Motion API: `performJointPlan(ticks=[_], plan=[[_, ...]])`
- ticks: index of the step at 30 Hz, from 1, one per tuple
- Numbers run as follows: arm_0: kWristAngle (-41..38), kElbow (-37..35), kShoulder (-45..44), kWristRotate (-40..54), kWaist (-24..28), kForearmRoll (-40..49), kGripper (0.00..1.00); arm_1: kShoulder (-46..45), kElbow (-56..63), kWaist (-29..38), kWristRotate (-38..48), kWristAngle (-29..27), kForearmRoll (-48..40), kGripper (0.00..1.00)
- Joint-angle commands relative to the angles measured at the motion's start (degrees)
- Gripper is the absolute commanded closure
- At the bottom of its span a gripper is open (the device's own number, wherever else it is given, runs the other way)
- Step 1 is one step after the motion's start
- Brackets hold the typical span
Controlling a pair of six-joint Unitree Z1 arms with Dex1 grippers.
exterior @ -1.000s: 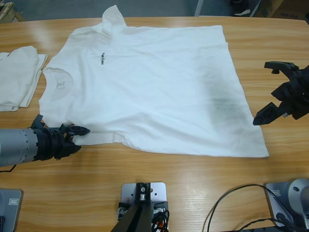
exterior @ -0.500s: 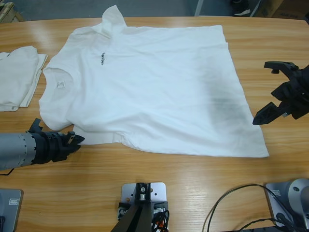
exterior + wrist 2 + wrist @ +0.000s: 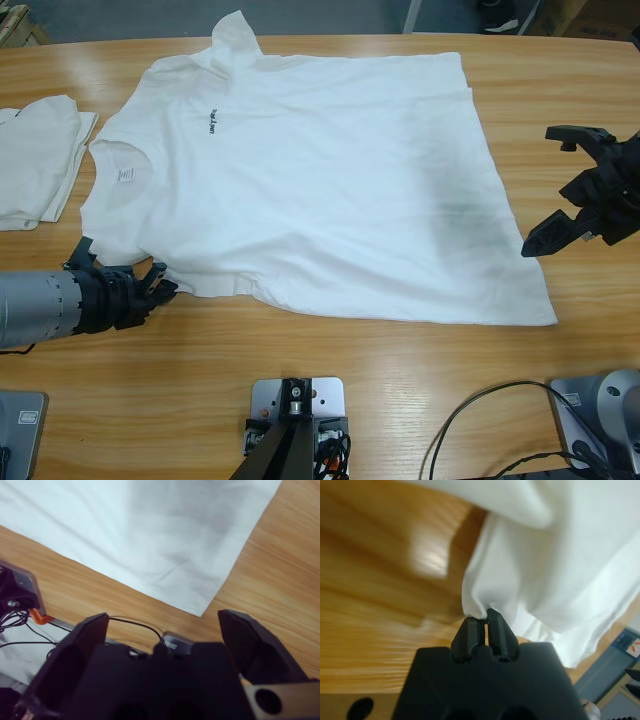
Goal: Fold clothes
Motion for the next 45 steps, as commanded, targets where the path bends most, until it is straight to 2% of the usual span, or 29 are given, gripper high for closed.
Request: performJointPlan(ticks=[1, 4, 8, 15, 19, 26, 36, 40, 45], plan=[[-0.2, 2.6, 2.0, 4.0, -0.5, -3.1, 1.000, 1.8, 1.4, 0.7, 0.6, 0.3, -0.7, 0.110], [0.1, 3.5, 1.4, 4.2, -0.5, -3.4, 1.000, 1.9, 1.3, 0.6, 0.6, 0.2, -0.7, 0.110], [-0.4, 3.0, -4.0, -0.7, -0.5, 3.0, 1.000, 2.0, 1.0, 0.6, 0.7, 0.2, -0.7, 0.110], [-1.0, -5.5, -14.9, -6.7, -2.6, 20.4, 1.000, 1.6, 1.4, 0.7, 1.3, 0.3, -0.7, 0.110], [-2.5, -9.9, -17.7, -11.3, -4.7, 31.1, 1.000, 1.8, 1.6, 0.7, 1.6, 0.4, -0.9, 0.110], [-6.9, -9.7, -15.9, -20.9, -8.8, 32.9, 1.000, 2.2, 1.8, 0.7, 1.7, 0.5, -1.0, 0.110], [-13.9, -15.2, -12.8, -27.8, -11.0, 36.3, 1.000, 2.1, 3.8, 0.7, 2.2, 0.7, -3.3, 0.110], [-14.5, -17.7, -12.4, -30.1, -12.3, 37.7, 1.000, 2.0, 4.2, 0.7, 2.4, 0.8, -3.8, 0.109], [-14.4, -17.2, -12.0, -37.4, -14.7, 38.1, 1.000, 1.9, 4.8, 0.7, 2.6, 0.8, -4.3, 0.110]])
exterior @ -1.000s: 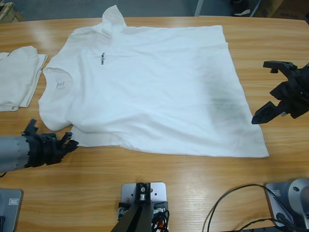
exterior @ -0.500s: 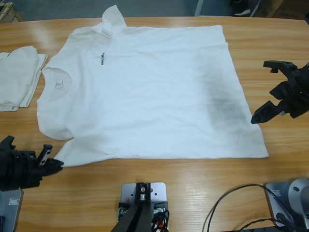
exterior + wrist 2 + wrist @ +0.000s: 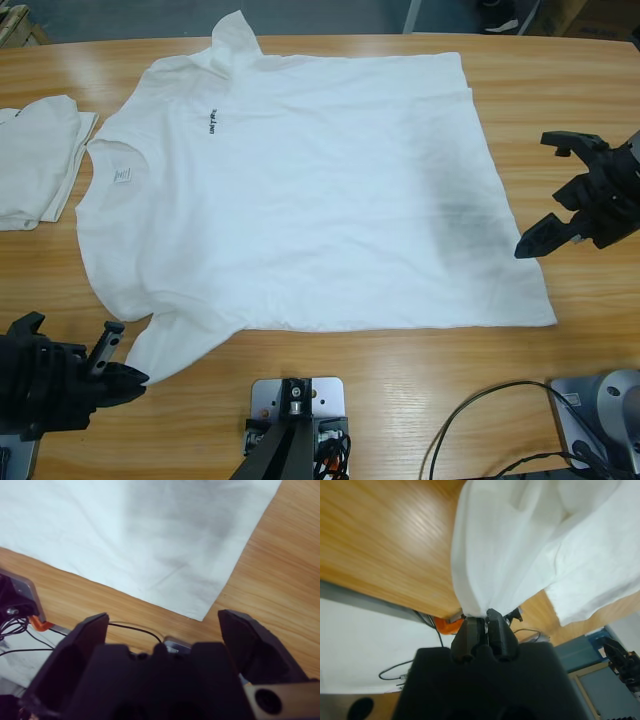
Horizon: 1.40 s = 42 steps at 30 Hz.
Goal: Fold clothes
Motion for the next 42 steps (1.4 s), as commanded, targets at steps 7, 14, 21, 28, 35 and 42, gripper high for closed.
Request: performJointPlan(ticks=[7, 14, 21, 28, 35, 42], plan=[[1.1, -2.5, 2.9, -17.7, -4.8, -0.3, 1.000, 1.6, 3.2, 0.7, 1.2, 0.9, -1.9, 0.110], [2.5, -3.5, 2.2, -27.5, -8.8, 0.3, 1.000, 1.2, 4.1, 0.7, 1.4, 2.0, -2.8, 0.110], [3.9, -6.2, 5.7, -39.6, -19.9, 1.1, 1.000, 1.3, 3.9, 2.5, 0.6, 3.4, -2.7, 0.110], [7.9, -9.7, 7.3, -44.5, -21.6, 1.1, 1.000, 2.8, 3.4, 4.3, 0.4, 4.0, -3.2, 0.110], [19.3, -9.5, 7.4, -37.3, -21.9, 3.8, 0.045, 3.1, 3.3, 4.3, 0.2, 4.4, -3.2, 0.089], [21.3, -12.8, 6.9, -31.1, -30.0, 12.4, 0.036, 5.0, 2.3, 4.8, 0.3, 5.0, -3.7, 0.081]])
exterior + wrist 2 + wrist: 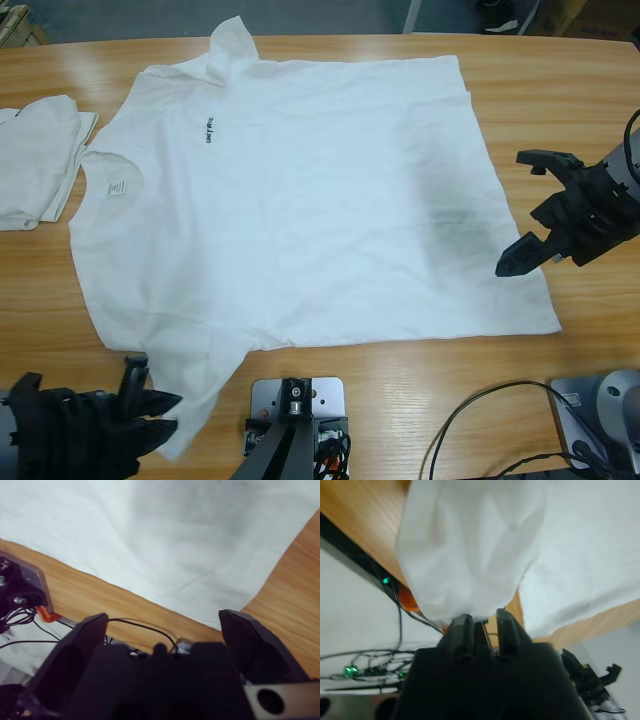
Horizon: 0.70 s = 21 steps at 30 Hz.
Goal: Fold clothes
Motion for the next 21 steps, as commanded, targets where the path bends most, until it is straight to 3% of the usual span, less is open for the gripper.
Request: performJointPlan(ticks=[1, 4, 10, 17, 19, 21], plan=[[3.1, -2.0, 1.0, 2.6, -9.3, 7.3, 0.084, 4.1, -0.3, 1.3, -0.4, 1.4, -1.1, 0.081], [4.2, 1.6, -0.4, 1.1, -9.8, 7.3, 0.173, 4.3, -0.4, 1.5, -0.4, 1.5, -1.0, 0.082], [7.0, 10.6, -1.3, 4.9, -9.8, 5.6, 0.199, 4.1, 0.9, 1.5, -0.4, 1.5, -1.4, 0.087], [7.6, 19.8, 5.6, 5.2, -9.8, -12.3, 0.248, 5.8, 0.6, 1.7, -0.5, 1.5, -1.9, 0.087], [6.7, 19.8, 6.6, 6.0, -9.8, -13.5, 0.339, 6.2, 0.5, 1.7, -0.5, 1.5, -2.0, 0.087], [5.9, 20.2, 6.2, 6.6, -9.7, -13.5, 0.345, 6.5, 0.5, 1.7, -0.6, 1.5, -2.2, 0.087]])
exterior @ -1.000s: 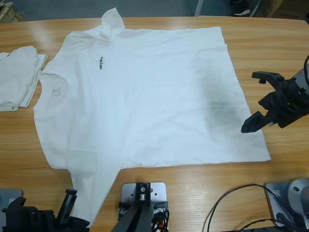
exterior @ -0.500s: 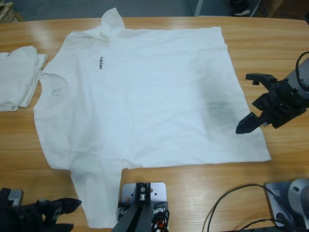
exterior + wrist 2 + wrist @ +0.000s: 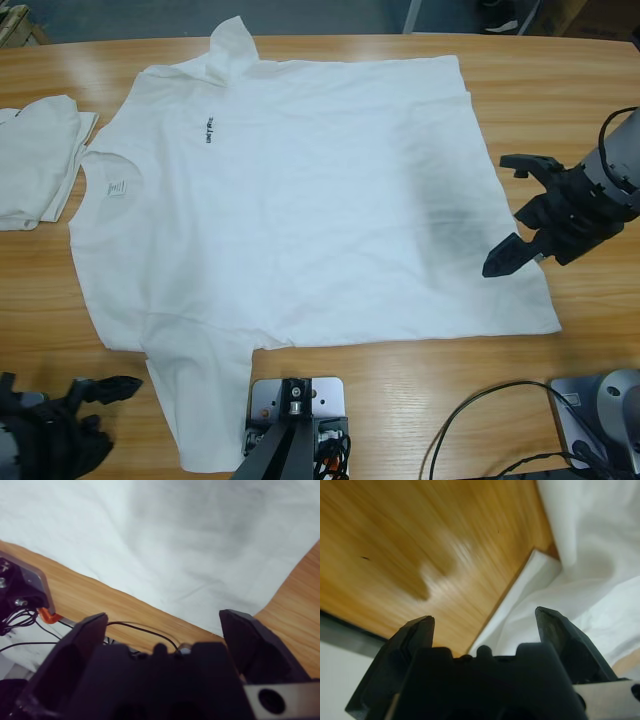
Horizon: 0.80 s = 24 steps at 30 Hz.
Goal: Fold clothes
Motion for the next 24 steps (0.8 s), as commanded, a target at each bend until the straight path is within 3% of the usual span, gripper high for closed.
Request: performJointPlan(ticks=[1, 14, 24], plan=[[-1.1, 4.3, 4.6, 2.4, 0.0, -8.1, 0.345, 3.9, 0.7, 0.7, -0.6, 0.8, -1.1, 0.087], [-0.7, 5.7, 5.5, 9.3, 3.1, -9.6, 0.354, 5.2, 0.5, 0.7, -0.6, 1.4, -1.8, 0.096], [-5.6, 2.6, 7.1, 24.5, 10.8, -10.0, 0.352, 4.9, 0.4, 0.7, -0.6, 1.4, -1.8, 0.101]])
